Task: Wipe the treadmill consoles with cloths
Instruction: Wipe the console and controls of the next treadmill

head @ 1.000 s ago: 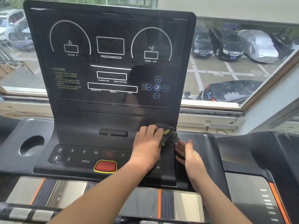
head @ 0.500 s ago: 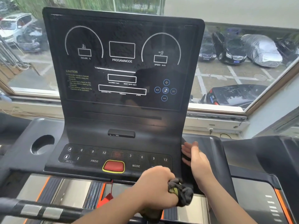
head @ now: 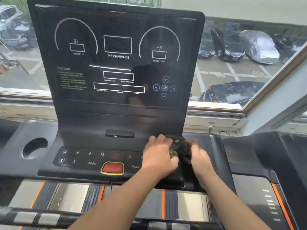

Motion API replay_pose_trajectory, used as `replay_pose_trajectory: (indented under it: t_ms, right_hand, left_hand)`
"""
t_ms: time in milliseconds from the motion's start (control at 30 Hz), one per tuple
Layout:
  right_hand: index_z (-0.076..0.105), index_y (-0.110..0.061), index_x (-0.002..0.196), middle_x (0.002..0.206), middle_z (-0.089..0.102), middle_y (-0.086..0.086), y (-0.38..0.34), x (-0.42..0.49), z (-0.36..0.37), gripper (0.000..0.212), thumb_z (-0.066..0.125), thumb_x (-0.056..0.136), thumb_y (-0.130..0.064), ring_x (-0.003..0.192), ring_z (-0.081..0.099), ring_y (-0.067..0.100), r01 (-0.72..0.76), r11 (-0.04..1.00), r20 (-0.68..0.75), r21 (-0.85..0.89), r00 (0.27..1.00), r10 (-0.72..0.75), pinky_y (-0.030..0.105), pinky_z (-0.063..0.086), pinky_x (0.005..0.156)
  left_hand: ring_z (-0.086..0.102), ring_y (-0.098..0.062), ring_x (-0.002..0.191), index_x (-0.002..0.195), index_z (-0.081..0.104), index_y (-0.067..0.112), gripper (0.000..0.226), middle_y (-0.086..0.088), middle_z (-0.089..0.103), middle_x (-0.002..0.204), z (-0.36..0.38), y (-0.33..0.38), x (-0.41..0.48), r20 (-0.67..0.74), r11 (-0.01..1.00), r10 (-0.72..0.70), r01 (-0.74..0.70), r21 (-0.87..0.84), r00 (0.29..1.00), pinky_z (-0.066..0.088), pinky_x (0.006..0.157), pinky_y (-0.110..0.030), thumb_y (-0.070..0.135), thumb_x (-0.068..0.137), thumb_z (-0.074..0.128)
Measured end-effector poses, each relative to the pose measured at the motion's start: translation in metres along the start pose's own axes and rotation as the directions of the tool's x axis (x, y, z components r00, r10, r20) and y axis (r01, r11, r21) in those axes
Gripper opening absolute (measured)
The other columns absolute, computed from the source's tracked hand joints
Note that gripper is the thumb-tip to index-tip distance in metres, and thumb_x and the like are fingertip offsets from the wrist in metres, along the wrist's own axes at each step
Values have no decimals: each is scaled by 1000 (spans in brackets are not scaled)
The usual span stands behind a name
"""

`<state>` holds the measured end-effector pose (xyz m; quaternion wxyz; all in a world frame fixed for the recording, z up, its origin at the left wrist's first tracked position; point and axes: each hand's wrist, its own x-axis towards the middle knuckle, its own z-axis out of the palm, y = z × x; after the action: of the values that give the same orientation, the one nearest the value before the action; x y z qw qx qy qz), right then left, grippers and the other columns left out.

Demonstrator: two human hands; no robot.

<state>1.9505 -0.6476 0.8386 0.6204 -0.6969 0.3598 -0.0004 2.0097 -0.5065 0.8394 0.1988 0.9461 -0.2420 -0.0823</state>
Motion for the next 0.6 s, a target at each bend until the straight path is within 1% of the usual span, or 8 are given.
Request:
replay_pose_trajectory:
  t_ms: [100, 200, 267, 333, 400, 467, 533, 600]
  right_hand:
    - [70, -32, 116, 124, 73, 0, -2, 2, 1, 50, 24, 112, -51, 117, 66, 16, 10, 1000, 16, 27, 1000, -11, 34, 46, 106]
    - [58, -14, 144, 135, 65, 1, 0, 3, 4, 60, 22, 112, -50, 130, 59, 16, -10, 999, 53, 52, 999, 8, 32, 44, 109]
    - [60, -19, 143, 130, 65, -5, 1, 3, 6, 61, 23, 110, -55, 131, 58, 17, -7, 1000, 49, 3, 999, 7, 33, 44, 110]
    - [66, -29, 130, 120, 68, -6, -1, 4, 5, 55, 24, 109, -58, 123, 62, 19, -2, 999, 19, -34, 1000, 3, 35, 44, 106]
    - [67, -25, 123, 116, 70, -5, -3, 1, 3, 55, 23, 110, -56, 111, 63, 16, -29, 1000, 31, -3, 999, 29, 33, 43, 100]
    - [63, -19, 139, 129, 69, -2, 2, 1, 3, 60, 23, 111, -54, 119, 61, 14, -33, 998, 72, 51, 997, 29, 31, 45, 105]
    - [60, -18, 143, 129, 66, -5, 4, -1, 3, 60, 22, 111, -53, 118, 61, 12, -9, 999, 71, 48, 997, 5, 29, 43, 106]
    - [63, -25, 137, 116, 69, -11, 9, 4, 3, 56, 23, 111, -54, 106, 63, 6, 12, 1000, 53, 29, 999, -13, 28, 44, 101]
  left_hand:
    - [47, -25, 100, 91, 57, 26, 31, 5, 57, 102, 7, 6, -30, 52, 997, 69, -66, -48, 996, 49, 86, -36, 48, 72, 46]
    - [44, -22, 87, 73, 44, 22, 22, 8, 49, 84, 5, 3, -65, 170, 982, 183, -172, -78, 968, 37, 69, -31, 42, 71, 50]
    - [41, -21, 81, 65, 35, 20, 24, 7, 41, 74, -10, 1, -66, 209, 972, 190, -155, -176, 959, 31, 67, -31, 37, 70, 51]
    - [43, -23, 79, 62, 31, 22, 26, 7, 38, 71, -28, -1, -49, 89, 958, 117, -89, -272, 989, 35, 68, -34, 36, 70, 51]
    - [46, -22, 85, 67, 38, 25, 20, 7, 44, 78, -38, -6, -23, -75, 968, -2, -17, -252, 997, 41, 69, -34, 40, 71, 51]
    - [48, -24, 91, 82, 56, 26, 22, 3, 55, 90, -34, -14, -5, -252, 994, -40, 12, -111, 967, 46, 72, -35, 44, 71, 51]
    - [49, -27, 103, 109, 64, 25, 40, 1, 58, 112, -19, -18, -2, -209, 998, 16, -2, 63, 978, 49, 81, -39, 44, 75, 56]
    - [46, -29, 115, 125, 60, 29, 50, 4, 54, 127, -2, -15, -10, -116, 993, 40, -27, 112, 993, 48, 90, -41, 44, 77, 61]
